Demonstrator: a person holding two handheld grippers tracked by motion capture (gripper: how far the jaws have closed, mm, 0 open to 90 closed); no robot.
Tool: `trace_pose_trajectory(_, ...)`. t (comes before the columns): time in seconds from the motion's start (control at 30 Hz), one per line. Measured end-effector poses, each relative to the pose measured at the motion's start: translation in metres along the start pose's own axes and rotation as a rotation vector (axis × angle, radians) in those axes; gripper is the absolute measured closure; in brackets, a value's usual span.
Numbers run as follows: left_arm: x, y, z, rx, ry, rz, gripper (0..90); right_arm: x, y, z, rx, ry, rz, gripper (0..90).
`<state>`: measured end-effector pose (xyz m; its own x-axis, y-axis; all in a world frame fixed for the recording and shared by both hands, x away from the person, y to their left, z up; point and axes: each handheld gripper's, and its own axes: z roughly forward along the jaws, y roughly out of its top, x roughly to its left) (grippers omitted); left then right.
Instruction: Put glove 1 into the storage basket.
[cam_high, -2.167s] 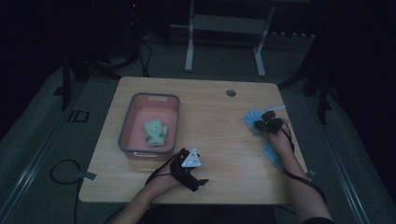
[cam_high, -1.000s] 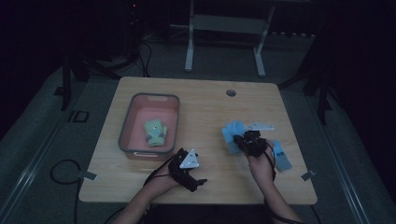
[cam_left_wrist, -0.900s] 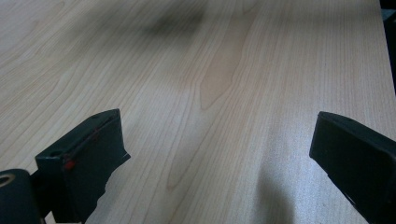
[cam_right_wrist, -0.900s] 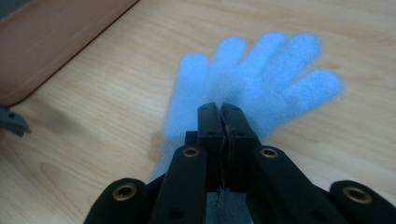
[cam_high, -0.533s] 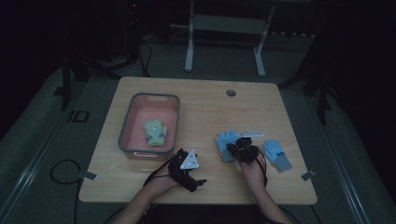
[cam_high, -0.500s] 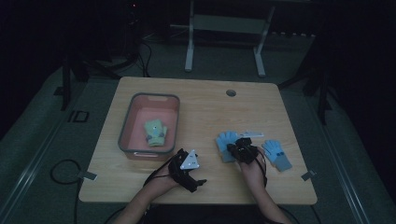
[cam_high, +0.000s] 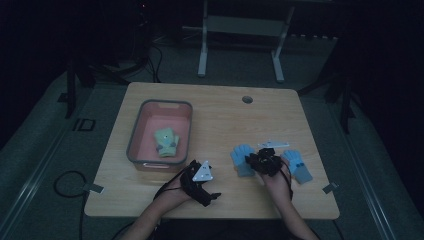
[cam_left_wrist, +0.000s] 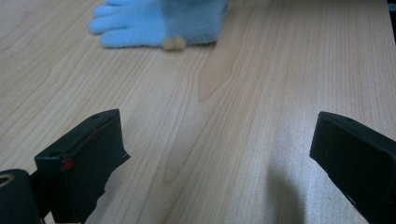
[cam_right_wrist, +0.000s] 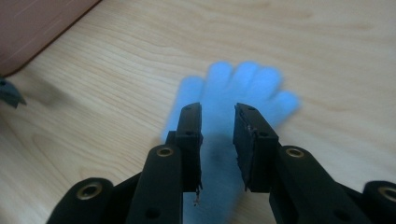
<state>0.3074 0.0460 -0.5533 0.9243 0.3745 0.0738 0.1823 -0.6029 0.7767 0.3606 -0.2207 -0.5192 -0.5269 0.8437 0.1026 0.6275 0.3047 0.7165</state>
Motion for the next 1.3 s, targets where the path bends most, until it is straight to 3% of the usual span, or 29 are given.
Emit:
trace_pose_trajectory(0.1, 0.000, 0.000, 0.001, -0.001, -0.001, 0.001, 3.0, -0.009, 0.001, -0.010, -0.019, 0.018, -0.025, 71.3)
trace_pose_trajectory(0.27, 0.000, 0.000, 0.000, -0.005, -0.004, -0.003, 3.0, -0.041, -0.003, -0.038, -0.074, 0.034, -0.115, 70.4)
trace_pose_trajectory(0.3, 0.000, 0.000, 0.000, -0.005, -0.004, -0.003, 3.0, -0.041, -0.003, -0.038, -0.074, 0.034, -0.115, 70.4)
trace_pose_trajectory(0.37, 0.000, 0.000, 0.001, -0.003, -0.005, -0.002, 3.0, -0.060, -0.009, -0.048, -0.081, 0.024, -0.140, 70.3)
trace_pose_trajectory(0.63, -0.001, 0.000, 0.000, -0.020, 0.005, 0.028, 3.0, -0.114, -0.030, -0.070, -0.058, -0.036, -0.127, 69.6)
trace_pose_trajectory(0.77, -0.001, 0.000, 0.001, -0.012, -0.001, 0.023, 3.0, -0.137, -0.040, -0.074, -0.029, -0.030, -0.109, 67.3)
trace_pose_trajectory(0.97, 0.000, 0.000, 0.000, -0.014, -0.001, 0.021, 3.0, -0.154, -0.056, -0.066, 0.029, -0.032, -0.113, 64.9)
trace_pose_trajectory(1.17, 0.000, -0.001, 0.001, -0.010, -0.004, 0.022, 3.0, -0.160, -0.066, -0.054, 0.037, -0.029, -0.110, 63.7)
trace_pose_trajectory(1.3, -0.001, -0.001, 0.001, -0.014, -0.005, 0.019, 2.9, -0.158, -0.066, -0.054, 0.043, -0.037, -0.109, 72.1)
